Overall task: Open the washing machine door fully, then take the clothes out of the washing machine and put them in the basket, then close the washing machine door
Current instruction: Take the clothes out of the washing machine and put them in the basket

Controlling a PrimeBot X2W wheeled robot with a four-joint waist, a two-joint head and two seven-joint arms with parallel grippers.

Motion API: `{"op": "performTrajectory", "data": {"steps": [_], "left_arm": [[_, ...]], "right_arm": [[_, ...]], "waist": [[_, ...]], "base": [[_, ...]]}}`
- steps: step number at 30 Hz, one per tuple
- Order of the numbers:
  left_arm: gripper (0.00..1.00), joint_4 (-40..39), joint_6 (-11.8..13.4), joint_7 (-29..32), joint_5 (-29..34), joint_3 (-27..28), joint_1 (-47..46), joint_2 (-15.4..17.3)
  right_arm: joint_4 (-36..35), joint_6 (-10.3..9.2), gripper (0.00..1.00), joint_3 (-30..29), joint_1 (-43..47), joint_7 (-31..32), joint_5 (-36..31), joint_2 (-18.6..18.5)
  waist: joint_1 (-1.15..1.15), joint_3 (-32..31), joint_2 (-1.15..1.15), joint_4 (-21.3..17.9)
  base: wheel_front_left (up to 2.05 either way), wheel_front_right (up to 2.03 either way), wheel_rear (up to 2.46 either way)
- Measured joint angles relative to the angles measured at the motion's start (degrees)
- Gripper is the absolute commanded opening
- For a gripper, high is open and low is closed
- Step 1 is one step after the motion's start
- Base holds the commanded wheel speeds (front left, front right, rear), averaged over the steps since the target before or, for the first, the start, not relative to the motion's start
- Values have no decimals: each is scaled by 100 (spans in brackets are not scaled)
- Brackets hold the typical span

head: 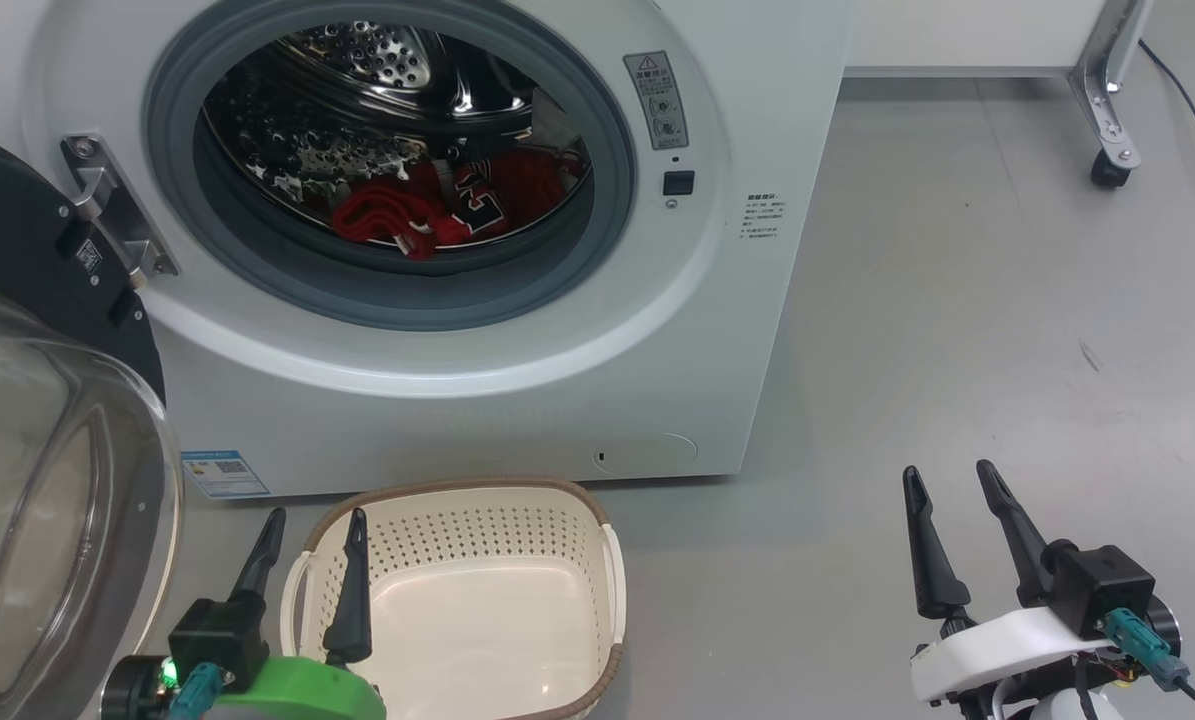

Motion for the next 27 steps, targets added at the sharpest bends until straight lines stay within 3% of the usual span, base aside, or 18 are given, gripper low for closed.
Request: {"op": "performTrajectory", "data": {"steps": [27], "left_arm": [[100,3,-102,62,-10,-129,-71,0]], "right_arm": [[-54,0,100,137,1,0,43,0]], "waist": [[0,136,0,-57]], "base": [[0,0,0]]}}
